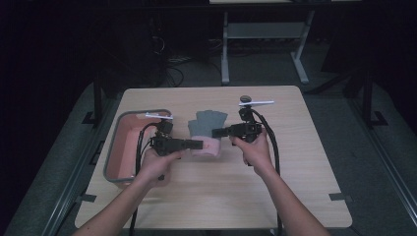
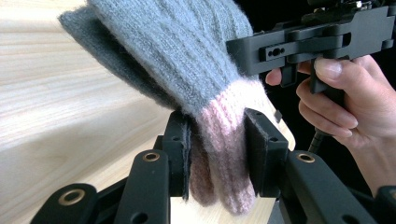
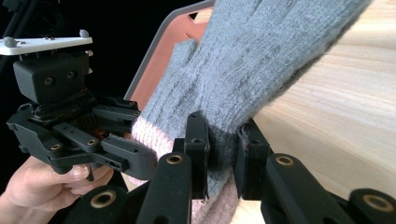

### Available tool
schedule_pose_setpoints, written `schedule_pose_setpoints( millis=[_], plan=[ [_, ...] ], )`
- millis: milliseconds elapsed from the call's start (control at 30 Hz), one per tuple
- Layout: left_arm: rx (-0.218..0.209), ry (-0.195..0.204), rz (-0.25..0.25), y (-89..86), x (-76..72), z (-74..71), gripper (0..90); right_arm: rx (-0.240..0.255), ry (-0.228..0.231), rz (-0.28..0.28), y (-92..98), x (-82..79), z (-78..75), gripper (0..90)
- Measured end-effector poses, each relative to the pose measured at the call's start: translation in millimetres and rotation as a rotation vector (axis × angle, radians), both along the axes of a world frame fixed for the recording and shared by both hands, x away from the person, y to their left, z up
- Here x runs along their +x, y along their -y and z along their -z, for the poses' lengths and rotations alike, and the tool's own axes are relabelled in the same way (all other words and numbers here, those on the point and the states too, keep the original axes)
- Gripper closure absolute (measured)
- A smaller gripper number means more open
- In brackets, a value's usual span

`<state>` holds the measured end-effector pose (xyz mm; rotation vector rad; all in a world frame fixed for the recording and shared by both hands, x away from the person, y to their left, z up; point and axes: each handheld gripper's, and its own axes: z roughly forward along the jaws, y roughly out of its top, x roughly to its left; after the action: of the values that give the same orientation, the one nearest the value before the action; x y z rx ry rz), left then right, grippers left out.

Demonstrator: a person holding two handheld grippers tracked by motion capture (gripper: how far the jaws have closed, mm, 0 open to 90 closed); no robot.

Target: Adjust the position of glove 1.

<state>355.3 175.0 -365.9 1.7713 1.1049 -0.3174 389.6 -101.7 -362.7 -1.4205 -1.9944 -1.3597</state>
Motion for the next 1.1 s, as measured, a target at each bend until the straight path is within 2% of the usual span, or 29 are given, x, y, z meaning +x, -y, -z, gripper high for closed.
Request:
schedule_pose_setpoints(
  millis=[133, 467, 1100],
  plan=[
    [0.005, 0.006, -0.008, -6.1, -0.2, -0.6, 64.0, 0.015, -0.01, -0.005, -5.6, 1.9, 0.8, 77.4],
    [-0.003, 0.012, -0.021, -21.4, -1.3, -5.3, 64.1, 0.004, 0.007, -0.03, -20.5, 5.0, -5.5, 77.4],
    [-0.007, 0.018, -0.046, -49.9, -2.3, -13.7, 64.4, 0.026, 0.008, -0.071, -47.2, 11.9, -15.0, 77.3]
  ],
)
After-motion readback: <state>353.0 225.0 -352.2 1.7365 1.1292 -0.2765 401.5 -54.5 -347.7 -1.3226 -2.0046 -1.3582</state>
